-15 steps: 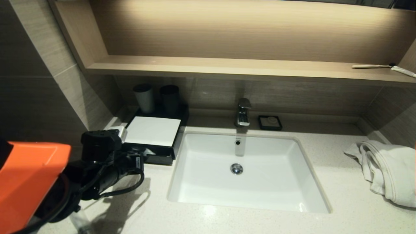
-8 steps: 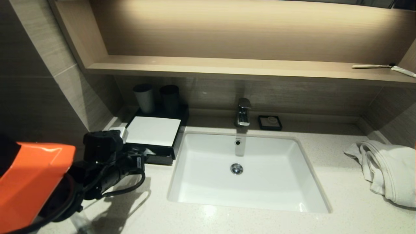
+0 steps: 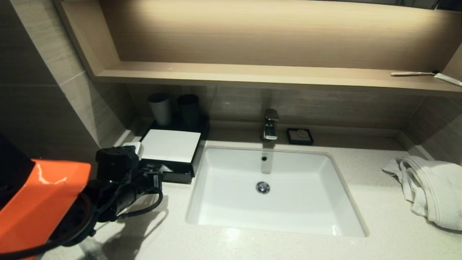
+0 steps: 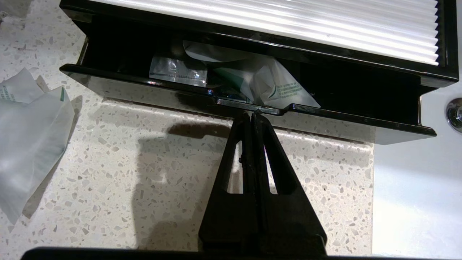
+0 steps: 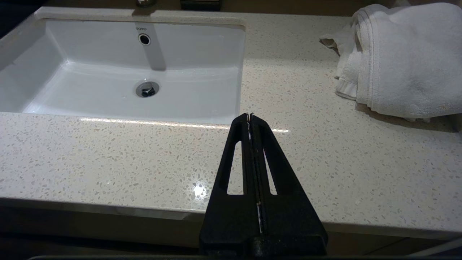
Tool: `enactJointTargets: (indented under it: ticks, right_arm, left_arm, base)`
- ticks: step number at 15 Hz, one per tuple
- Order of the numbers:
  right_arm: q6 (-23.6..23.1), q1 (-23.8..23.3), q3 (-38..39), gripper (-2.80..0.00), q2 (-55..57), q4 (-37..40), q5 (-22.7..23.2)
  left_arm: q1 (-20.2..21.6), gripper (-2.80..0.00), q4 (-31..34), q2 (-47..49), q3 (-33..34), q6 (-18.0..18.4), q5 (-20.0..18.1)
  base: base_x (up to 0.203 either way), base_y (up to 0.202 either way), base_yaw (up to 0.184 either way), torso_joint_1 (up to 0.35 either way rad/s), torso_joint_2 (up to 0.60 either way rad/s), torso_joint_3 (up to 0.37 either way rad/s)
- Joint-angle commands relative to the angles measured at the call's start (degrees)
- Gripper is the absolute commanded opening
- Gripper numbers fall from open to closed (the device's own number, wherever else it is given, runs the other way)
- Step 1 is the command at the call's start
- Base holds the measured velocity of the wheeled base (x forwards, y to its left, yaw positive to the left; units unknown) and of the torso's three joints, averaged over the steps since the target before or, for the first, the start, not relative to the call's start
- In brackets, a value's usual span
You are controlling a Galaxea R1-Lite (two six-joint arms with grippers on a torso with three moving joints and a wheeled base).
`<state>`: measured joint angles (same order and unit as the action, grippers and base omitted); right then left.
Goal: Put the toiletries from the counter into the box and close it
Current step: Open the drawer
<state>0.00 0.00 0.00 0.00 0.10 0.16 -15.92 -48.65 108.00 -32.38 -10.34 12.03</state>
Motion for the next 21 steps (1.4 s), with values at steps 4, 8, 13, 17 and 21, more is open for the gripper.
enactJointTargets:
  ticks: [4,8,13,17,21]
  right_arm:
    - [0.0,0.0,0.0,-2.8,0.0,-0.01,0.02]
    - [0.0,0.0,0.0,-2.8,0.0,-0.01,0.02]
    - [0.0,0.0,0.0,-2.8,0.0,-0.01,0.02]
    - [0.0,0.0,0.0,-2.8,0.0,-0.01,0.02]
    - [0.0,0.0,0.0,-2.8,0.0,-0.01,0.02]
  left_arm:
    - [0.24,-2.8,-1.26,1.83,-0.23,-0.05,0.01]
    - [0.45,-2.8,-1.53,2.57,-1.11,0.06,0.01]
    - [0.45,-2.8,-1.45,2.66,-2.09,0.32,-0.07]
    - [0.45,-2.8,-1.01,2.75,-3.13,0.32,-0.17]
    - [0.37,-2.8,-1.18,3.46,-3.13,0.42,-0.17]
  base:
    - [0.0,0.0,0.0,0.0,0.0,0.0]
    - [0.0,0.0,0.0,0.0,0.0,0.0]
    - [0.0,0.0,0.0,0.0,0.0,0.0]
    - [0.0,0.0,0.0,0.0,0.0,0.0]
    - [0.0,0.0,0.0,0.0,0.0,0.0]
